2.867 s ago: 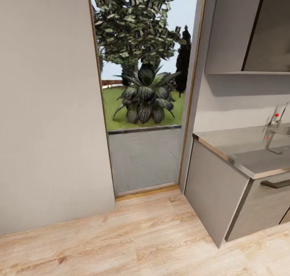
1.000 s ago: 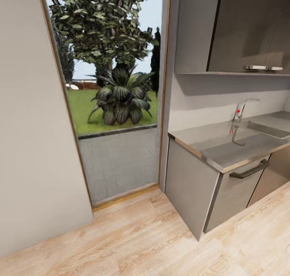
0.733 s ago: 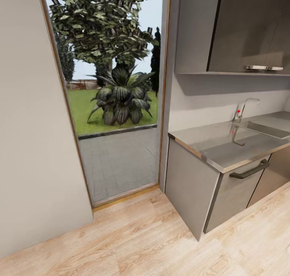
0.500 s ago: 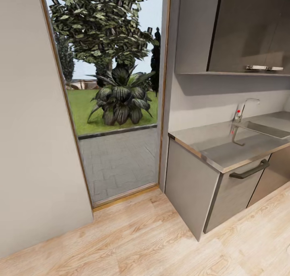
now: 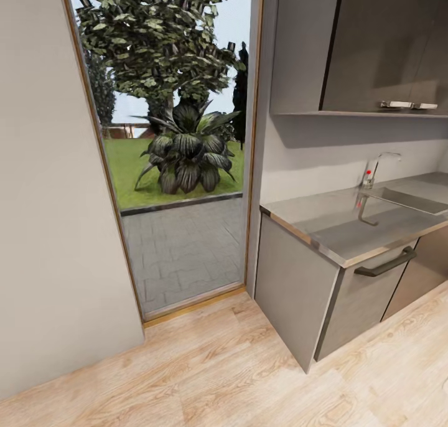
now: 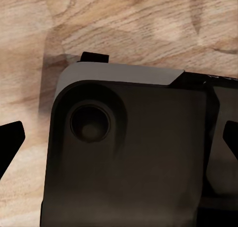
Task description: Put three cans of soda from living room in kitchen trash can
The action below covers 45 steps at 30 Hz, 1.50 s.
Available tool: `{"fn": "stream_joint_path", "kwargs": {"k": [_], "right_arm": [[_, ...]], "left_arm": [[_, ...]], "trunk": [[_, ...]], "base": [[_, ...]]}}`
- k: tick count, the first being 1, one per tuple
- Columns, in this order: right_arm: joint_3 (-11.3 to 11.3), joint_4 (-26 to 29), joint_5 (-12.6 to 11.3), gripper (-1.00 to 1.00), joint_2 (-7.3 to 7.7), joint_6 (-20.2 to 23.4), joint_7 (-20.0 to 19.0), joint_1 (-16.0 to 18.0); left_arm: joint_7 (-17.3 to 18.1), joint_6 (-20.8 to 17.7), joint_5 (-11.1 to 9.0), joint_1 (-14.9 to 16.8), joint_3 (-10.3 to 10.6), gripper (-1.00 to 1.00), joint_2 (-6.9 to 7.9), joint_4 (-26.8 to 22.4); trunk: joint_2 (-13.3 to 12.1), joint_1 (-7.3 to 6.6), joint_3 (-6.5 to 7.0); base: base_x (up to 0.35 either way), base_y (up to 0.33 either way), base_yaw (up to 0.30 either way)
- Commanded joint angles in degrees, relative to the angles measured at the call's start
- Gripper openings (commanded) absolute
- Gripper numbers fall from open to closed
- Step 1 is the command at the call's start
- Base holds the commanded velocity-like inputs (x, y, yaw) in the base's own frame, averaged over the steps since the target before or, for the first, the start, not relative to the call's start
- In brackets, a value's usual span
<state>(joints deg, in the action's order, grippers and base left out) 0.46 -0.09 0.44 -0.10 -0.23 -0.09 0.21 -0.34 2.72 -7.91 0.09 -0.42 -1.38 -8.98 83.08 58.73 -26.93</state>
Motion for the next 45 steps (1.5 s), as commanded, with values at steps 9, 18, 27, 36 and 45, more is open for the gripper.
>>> {"fn": "stream_joint_path", "kwargs": {"k": [9, 18, 27, 36, 45], "right_arm": [[0.0, 0.1, 0.0, 1.00, 0.07, 0.0, 0.0, 0.0], [0.1, 0.1, 0.1, 1.00, 0.01, -1.2, -0.1, 0.0], [0.1, 0.0, 0.0, 1.00, -0.15, -1.6, 0.4, 0.0], [0.0, 0.1, 0.0, 1.00, -0.03, -1.7, 0.6, 0.0], [-0.5, 0.1, -0.7, 1.00, -0.07, -1.5, 0.6, 0.0]], "left_arm": [[0.0, 0.0, 0.0, 0.0, -0.1, 1.00, -0.07, 0.1], [0.0, -0.1, -0.1, 0.0, -0.2, 1.00, -0.11, 0.2], [0.0, -0.1, -0.1, 0.0, -0.2, 1.00, -0.11, 0.3], [0.1, 0.0, 0.1, 0.0, 0.1, 1.00, -0.04, 0.5], [0.2, -0.7, 0.0, 0.0, 0.0, 1.00, -0.25, 0.5]], "trunk": [[0.0, 0.00, 0.00], [0.0, 0.00, 0.00], [0.0, 0.00, 0.00], [0.0, 0.00, 0.00], [0.0, 0.00, 0.00]], "base": [[0.000, 0.000, 0.000], [0.000, 0.000, 0.000], [0.000, 0.000, 0.000], [0.000, 0.000, 0.000], [-0.016, 0.000, 0.000]]}}
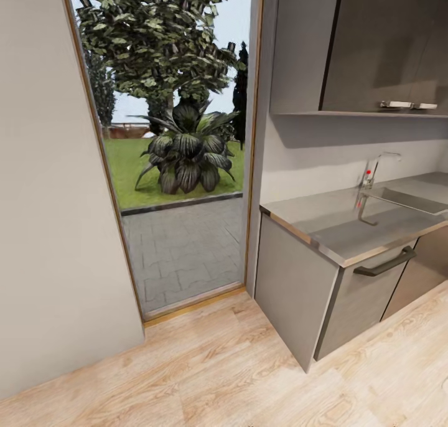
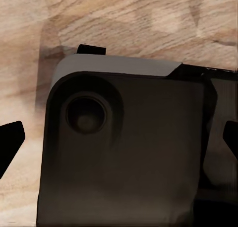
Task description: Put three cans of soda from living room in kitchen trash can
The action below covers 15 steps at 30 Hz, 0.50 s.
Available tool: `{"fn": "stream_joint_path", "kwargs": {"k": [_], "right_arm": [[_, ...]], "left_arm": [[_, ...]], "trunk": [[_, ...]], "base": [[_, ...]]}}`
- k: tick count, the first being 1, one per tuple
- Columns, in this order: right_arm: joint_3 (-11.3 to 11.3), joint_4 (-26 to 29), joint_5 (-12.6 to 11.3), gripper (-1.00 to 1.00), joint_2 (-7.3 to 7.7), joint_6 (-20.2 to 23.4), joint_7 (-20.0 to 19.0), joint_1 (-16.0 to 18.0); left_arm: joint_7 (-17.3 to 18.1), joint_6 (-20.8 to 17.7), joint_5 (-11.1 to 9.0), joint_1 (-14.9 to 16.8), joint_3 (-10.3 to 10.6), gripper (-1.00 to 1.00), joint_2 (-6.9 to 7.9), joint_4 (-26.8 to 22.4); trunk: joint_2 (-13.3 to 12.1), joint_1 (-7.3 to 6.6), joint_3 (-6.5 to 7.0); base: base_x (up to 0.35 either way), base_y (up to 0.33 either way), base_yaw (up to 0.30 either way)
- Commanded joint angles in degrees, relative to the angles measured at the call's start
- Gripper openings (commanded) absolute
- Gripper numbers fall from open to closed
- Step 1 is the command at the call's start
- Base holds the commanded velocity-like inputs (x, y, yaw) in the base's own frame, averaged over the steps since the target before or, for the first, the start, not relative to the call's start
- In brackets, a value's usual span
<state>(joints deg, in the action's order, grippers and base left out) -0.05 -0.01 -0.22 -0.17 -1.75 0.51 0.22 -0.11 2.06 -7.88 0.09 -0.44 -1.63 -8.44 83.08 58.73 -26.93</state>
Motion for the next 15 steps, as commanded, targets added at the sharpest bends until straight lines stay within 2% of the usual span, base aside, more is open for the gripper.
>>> {"fn": "stream_joint_path", "kwargs": {"k": [1, 6, 11, 14, 15], "right_arm": [[0.0, 0.0, 0.0, 1.00, 0.02, -0.1, 0.0, 0.0], [0.1, 0.0, 0.0, 1.00, 0.03, -0.2, 0.0, 0.0], [0.1, 0.0, 0.1, 1.00, 0.02, -0.2, 0.0, 0.0], [0.2, 0.0, 0.4, 1.00, 0.08, 0.0, -0.1, 0.0], [0.2, 0.4, 0.5, 1.00, 0.19, 0.3, -0.2, 0.0]], "left_arm": [[0.1, 0.1, 0.1, 0.0, 0.1, 1.00, -0.17, 0.5], [0.3, 0.7, 0.4, 0.0, 0.5, 1.00, -0.18, 2.8], [0.5, 0.3, 0.7, 0.0, 0.6, 1.00, -0.24, 2.9], [0.5, -1.2, 0.8, 0.0, 0.7, 1.00, -0.41, 1.3], [0.0, -2.4, 0.9, 0.0, 0.8, 1.00, -0.56, -1.2]], "trunk": [[0.0, -0.01, 0.00], [0.0, -0.01, 0.00], [0.0, -0.01, 0.00], [0.0, -0.01, 0.00], [0.0, -0.01, 0.00]], "base": [[-0.036, 0.000, 0.000], [-0.014, 0.000, 0.000], [-0.001, 0.000, 0.000], [0.000, 0.000, 0.000], [0.000, 0.000, 0.000]]}}
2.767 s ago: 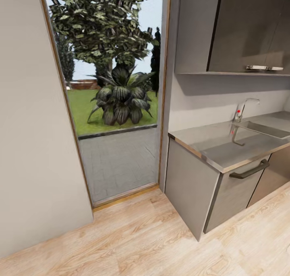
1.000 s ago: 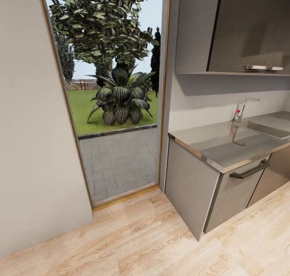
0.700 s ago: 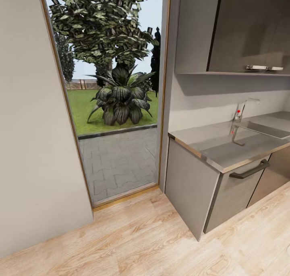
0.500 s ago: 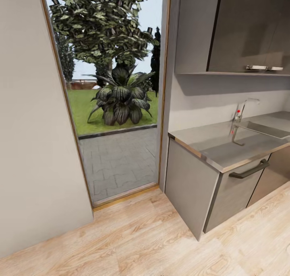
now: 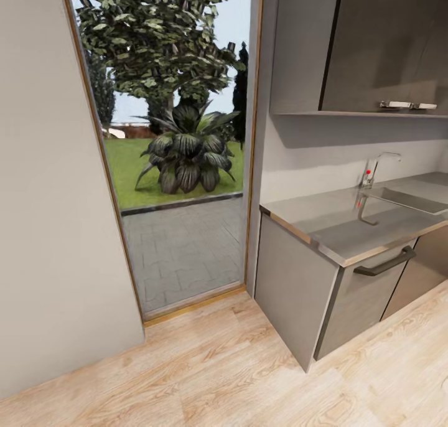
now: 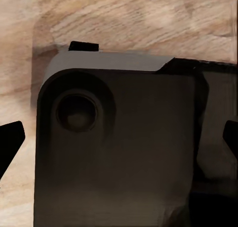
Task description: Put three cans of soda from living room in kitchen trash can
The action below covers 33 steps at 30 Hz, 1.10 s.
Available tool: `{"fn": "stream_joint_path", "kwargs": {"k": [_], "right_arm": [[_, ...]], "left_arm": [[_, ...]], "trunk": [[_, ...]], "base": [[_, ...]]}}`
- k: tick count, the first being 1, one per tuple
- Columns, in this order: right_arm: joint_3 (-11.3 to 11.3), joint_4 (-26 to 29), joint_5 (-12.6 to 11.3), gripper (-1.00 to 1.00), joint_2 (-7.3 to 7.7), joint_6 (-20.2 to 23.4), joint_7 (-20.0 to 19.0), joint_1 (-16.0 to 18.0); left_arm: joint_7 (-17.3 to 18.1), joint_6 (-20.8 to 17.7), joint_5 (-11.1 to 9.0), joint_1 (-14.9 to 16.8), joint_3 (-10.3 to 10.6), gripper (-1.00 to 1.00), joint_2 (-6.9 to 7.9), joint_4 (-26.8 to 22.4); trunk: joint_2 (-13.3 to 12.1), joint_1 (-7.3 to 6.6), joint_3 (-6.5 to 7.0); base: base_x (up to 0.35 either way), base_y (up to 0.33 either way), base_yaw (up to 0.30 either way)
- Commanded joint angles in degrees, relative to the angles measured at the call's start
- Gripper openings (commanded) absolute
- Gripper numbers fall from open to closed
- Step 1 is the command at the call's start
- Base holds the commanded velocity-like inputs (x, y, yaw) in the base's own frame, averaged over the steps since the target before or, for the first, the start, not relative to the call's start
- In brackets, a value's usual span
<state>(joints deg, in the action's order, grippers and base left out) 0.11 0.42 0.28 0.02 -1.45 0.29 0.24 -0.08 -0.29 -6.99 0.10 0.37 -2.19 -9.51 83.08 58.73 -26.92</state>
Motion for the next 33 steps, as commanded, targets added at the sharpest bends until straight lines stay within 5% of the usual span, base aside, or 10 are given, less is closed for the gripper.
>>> {"fn": "stream_joint_path", "kwargs": {"k": [1, 4, 5, 6, 11, 14, 19, 25, 33], "right_arm": [[0.0, 0.5, 0.1, 1.00, 0.05, 0.2, 0.0, 0.0], [0.0, 7.0, 0.1, 1.00, 0.10, 4.2, -0.1, 0.0], [0.0, 15.2, 0.1, 1.00, -0.02, 12.0, 0.0, 0.0], [-0.1, 19.7, 0.0, 1.00, -0.13, 16.6, 0.0, 0.0], [-0.9, 40.6, -0.3, 1.00, -0.36, 33.5, 0.0, 0.0], [-3.3, 50.6, -0.5, 1.00, -0.50, 36.7, 0.2, 0.0], [-9.4, 58.9, -0.6, 1.00, -0.62, 37.1, 0.2, 0.0], [-10.6, 63.5, -0.8, 1.00, -0.62, 37.1, -1.3, 0.0], [-10.6, 68.7, -0.8, 1.00, -0.72, 37.6, -9.8, 0.0]], "left_arm": [[-0.5, -0.8, 0.0, 0.0, 0.0, 1.00, -0.04, -2.1], [-3.7, -6.1, -0.2, 0.0, -0.3, 1.00, 0.45, -16.3], [-5.2, -11.9, -0.4, 0.0, -0.6, 1.00, 1.21, -28.3], [-5.6, -14.9, -0.5, 0.0, -0.7, 1.00, 1.42, -33.8], [-6.8, -24.9, -0.5, 0.0, -0.9, 1.00, 1.17, -54.1], [-7.2, -24.0, -0.3, 0.0, -0.8, 1.00, 1.07, -58.4], [-6.4, -21.3, -2.0, 0.0, -0.8, 1.00, 1.18, -60.5], [-6.0, -27.5, -3.0, 0.0, -0.6, 1.00, 1.22, -63.8], [-4.3, -31.0, -3.9, 0.0, 0.3, 1.00, 1.01, -69.0]], "trunk": [[0.0, 0.00, -0.01], [0.0, 0.00, -0.01], [0.0, 0.00, -0.01], [0.0, 0.00, -0.01], [0.0, 0.00, -0.01], [0.0, 0.00, -0.01], [0.0, 0.00, -0.01], [0.0, 0.00, -0.01], [0.0, 0.00, -0.01]], "base": [[0.000, 0.000, 0.000], [0.000, 0.000, 0.000], [0.000, 0.000, 0.000], [0.000, 0.000, 0.000], [0.000, 0.000, 0.000], [0.000, 0.000, 0.000], [0.000, 0.000, 0.000], [0.000, 0.000, 0.000], [0.000, 0.000, 0.000]]}}
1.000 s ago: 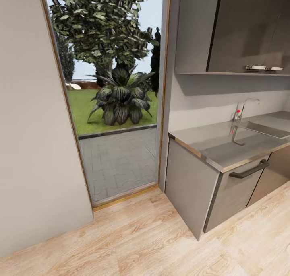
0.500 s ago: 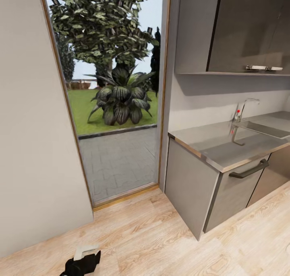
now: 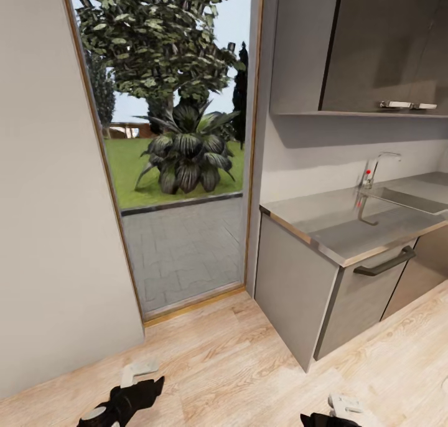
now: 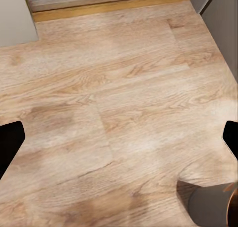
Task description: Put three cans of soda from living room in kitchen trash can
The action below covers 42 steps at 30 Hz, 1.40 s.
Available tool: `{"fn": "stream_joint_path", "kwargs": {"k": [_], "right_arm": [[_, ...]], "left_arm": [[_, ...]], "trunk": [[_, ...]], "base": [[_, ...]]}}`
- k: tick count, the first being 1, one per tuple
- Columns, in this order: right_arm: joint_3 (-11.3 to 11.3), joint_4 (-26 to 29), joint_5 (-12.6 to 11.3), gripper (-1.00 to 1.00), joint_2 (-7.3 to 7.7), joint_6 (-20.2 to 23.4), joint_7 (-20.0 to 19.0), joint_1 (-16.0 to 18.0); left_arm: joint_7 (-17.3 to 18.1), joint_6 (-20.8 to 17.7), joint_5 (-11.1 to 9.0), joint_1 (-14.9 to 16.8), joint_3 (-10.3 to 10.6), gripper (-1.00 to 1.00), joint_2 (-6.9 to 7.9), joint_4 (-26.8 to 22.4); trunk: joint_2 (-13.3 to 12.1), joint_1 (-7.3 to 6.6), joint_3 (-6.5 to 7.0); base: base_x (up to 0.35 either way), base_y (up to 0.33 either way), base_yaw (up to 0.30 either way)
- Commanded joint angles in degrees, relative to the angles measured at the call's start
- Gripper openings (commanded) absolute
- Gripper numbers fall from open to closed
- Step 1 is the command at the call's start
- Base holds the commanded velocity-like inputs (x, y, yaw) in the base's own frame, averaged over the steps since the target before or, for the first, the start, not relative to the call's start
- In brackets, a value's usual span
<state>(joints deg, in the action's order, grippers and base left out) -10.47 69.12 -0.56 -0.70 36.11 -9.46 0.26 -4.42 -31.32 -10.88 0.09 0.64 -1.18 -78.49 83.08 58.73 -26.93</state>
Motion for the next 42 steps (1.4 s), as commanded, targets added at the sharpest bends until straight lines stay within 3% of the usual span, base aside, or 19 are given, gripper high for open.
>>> {"fn": "stream_joint_path", "kwargs": {"k": [1, 11, 30, 42], "right_arm": [[0.0, 0.1, 0.0, 1.00, 0.02, 0.1, -0.4, 0.0], [-0.1, -0.1, -0.1, 1.00, 0.12, 0.4, -2.3, 0.0], [0.0, -0.2, 0.3, 1.00, 0.09, 0.4, -2.4, 0.0], [-0.2, -0.2, 0.3, 1.00, 0.12, 0.2, -2.4, 0.0]], "left_arm": [[0.1, -0.3, -0.1, 0.0, 0.0, 1.00, 0.01, -0.1], [0.5, -5.4, -0.3, 0.0, 0.2, 1.00, -0.08, -1.0], [0.6, -5.8, -0.4, 0.0, 0.2, 1.00, -0.06, -1.0], [0.7, -5.7, -0.4, 0.0, 0.2, 1.00, -0.05, -0.9]], "trunk": [[0.0, 0.00, 0.00], [0.0, 0.00, 0.00], [7.6, 4.17, -3.45], [12.4, 6.81, -6.60]], "base": [[0.000, 0.000, 0.000], [0.000, 0.000, 0.000], [0.000, 0.000, 0.000], [0.000, 0.000, 0.000]]}}
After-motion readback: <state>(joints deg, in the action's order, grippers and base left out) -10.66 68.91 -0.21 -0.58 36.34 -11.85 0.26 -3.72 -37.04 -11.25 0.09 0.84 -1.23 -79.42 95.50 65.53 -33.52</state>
